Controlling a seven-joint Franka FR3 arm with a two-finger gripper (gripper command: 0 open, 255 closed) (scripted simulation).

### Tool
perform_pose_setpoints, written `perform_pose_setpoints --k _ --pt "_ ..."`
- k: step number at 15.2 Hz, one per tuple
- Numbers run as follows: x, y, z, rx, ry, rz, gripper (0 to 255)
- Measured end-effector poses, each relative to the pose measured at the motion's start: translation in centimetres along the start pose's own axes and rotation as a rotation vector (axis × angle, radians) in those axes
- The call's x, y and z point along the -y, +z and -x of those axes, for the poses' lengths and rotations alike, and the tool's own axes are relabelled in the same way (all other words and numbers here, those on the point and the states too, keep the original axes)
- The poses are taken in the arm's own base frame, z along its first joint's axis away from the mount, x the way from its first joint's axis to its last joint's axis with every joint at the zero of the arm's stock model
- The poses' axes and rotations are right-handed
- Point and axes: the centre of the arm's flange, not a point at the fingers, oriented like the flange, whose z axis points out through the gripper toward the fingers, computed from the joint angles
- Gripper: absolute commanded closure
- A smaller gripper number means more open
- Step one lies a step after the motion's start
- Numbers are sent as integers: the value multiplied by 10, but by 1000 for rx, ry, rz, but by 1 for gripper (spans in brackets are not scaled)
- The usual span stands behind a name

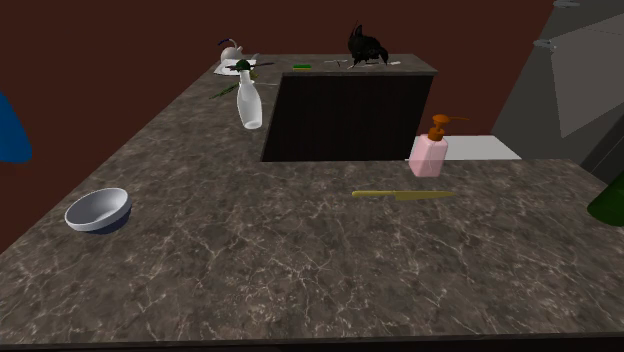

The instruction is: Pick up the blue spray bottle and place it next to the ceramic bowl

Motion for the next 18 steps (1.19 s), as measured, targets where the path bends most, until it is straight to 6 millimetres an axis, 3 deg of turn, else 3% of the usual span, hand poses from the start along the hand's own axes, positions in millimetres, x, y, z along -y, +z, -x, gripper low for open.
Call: perform_pose_setpoints --k 2,5,18 --pt "-5 -10 25 -1 0 0 255" --pt "-6 -6 36 0 0 0 255" --pt "-6 55 69 0 0 1 255"
